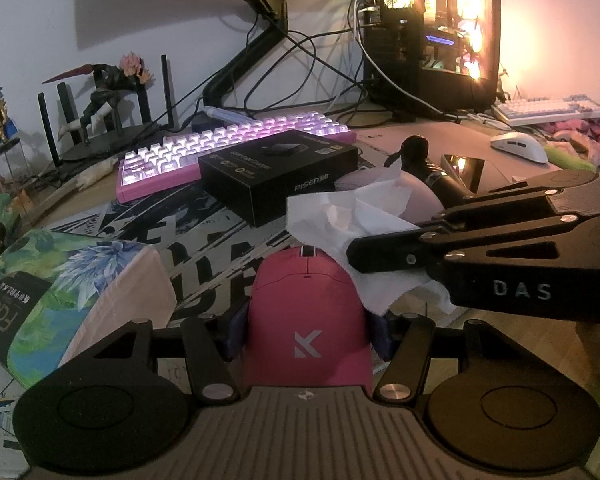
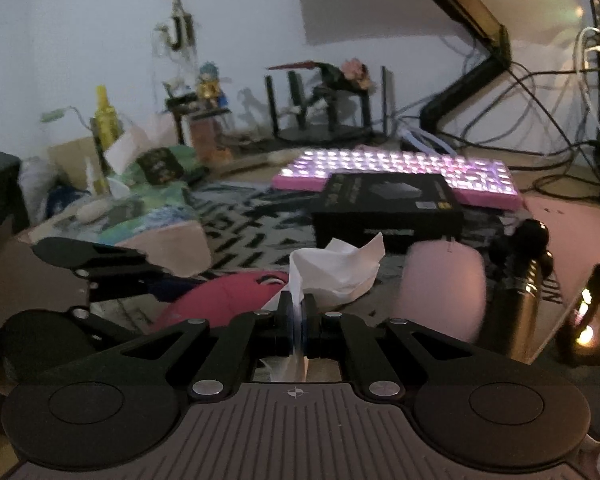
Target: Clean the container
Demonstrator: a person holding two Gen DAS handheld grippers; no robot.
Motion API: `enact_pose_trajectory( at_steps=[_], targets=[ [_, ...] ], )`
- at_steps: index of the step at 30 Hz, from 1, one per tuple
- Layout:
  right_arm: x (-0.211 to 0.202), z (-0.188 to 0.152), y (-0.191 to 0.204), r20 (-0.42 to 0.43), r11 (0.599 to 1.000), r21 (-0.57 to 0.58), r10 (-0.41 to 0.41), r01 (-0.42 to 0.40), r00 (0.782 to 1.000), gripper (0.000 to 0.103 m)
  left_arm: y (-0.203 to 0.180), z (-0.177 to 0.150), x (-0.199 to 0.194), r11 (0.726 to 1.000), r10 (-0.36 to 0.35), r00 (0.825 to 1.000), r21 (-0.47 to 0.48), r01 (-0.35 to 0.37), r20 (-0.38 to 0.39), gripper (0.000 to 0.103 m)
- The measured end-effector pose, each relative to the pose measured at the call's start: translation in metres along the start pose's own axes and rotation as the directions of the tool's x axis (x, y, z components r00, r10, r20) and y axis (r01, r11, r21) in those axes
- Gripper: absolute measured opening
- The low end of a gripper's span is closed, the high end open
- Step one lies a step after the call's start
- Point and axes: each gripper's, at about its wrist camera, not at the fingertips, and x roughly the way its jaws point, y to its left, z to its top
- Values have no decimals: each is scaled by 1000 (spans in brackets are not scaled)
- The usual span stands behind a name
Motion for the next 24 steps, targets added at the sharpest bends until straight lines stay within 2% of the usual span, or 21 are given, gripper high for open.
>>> enact_pose_trajectory(
  at_steps=[12, 24],
  targets=[
    [-2, 5, 11, 37, 996, -18, 92, -92, 995, 5, -1, 0, 0, 1000, 5, 1000, 5, -5, 1, 59],
    [2, 5, 11, 34, 998, 4, 58, -58, 998, 5, -2, 0, 0, 1000, 7, 1000, 8, -7, 2, 59]
  ],
)
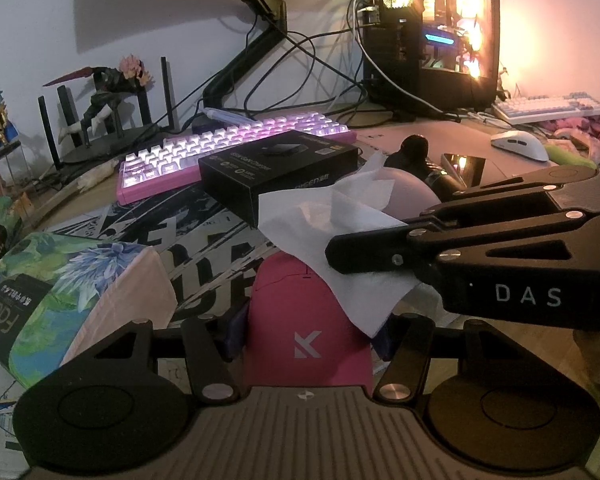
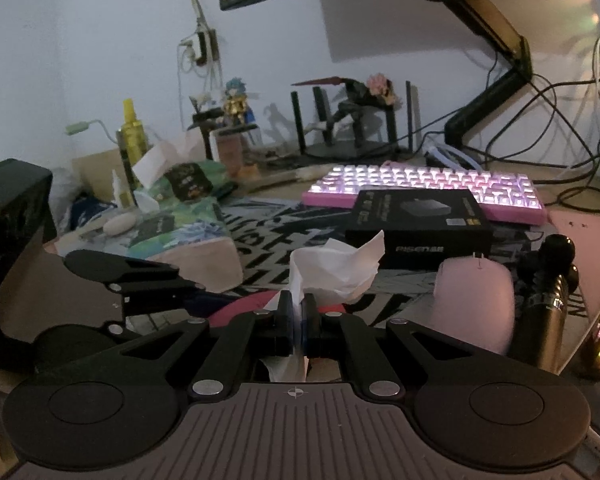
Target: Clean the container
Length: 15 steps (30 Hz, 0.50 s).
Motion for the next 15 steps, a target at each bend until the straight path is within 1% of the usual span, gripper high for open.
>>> enact_pose_trajectory(
  at_steps=[15],
  targets=[
    [-2, 0, 0, 0, 1000, -13, -7, 7, 1000, 5, 0, 0, 0, 1000, 0, 1000, 0, 0, 0, 59]
  ],
)
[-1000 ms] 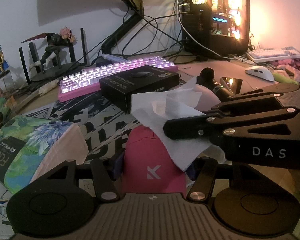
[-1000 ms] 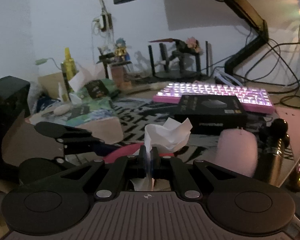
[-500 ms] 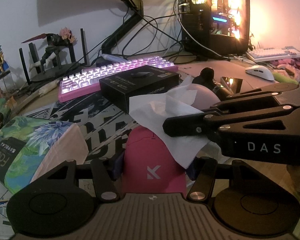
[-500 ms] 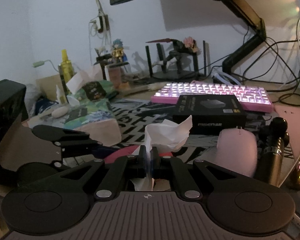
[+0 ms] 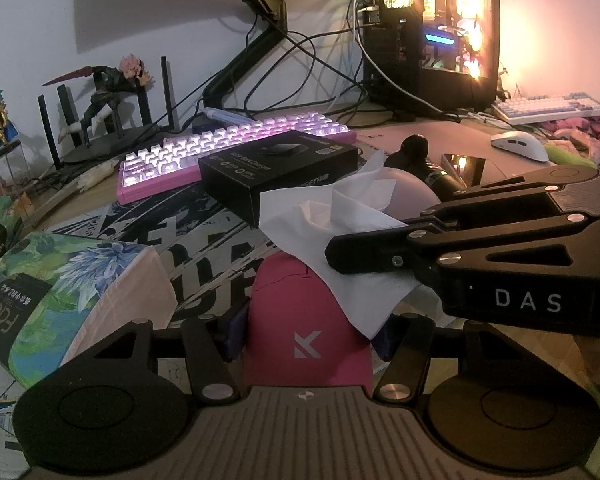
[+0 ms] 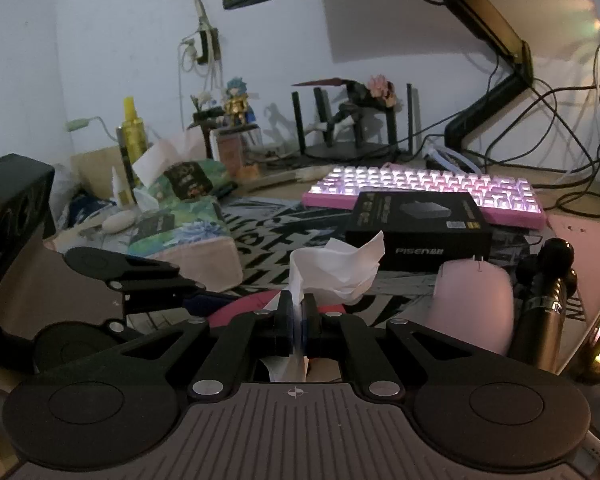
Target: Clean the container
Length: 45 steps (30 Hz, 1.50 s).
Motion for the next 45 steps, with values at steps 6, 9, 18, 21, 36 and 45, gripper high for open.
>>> enact_pose_trajectory(
  at_steps=[6, 9, 18, 21, 36, 45],
  targets=[
    [0, 1, 0, -1, 1000, 2, 1, -1, 1000, 5, 0, 0, 0, 1000, 0, 1000, 0, 0, 0, 59],
    [0, 1, 0, -1, 1000, 1, 1, -1, 1000, 5, 0, 0, 0, 1000, 0, 1000, 0, 0, 0, 59],
    [1, 1, 1, -2, 1000, 0, 0, 0, 1000, 5, 0, 0, 0, 1000, 0, 1000, 0, 0, 0, 59],
    [0, 1, 1, -2, 1000, -2, -1, 1, 1000, 5, 0, 0, 0, 1000, 0, 1000, 0, 0, 0, 59],
    [0, 1, -1, -4, 1000, 7, 7, -7, 1000, 5, 1, 0, 0, 1000, -1, 1000, -2, 1, 0, 59],
    [0, 0, -2, -4, 1000, 17, 7, -7, 1000, 5, 0, 0, 0, 1000, -2, 1000, -2, 2, 0, 59]
  ],
)
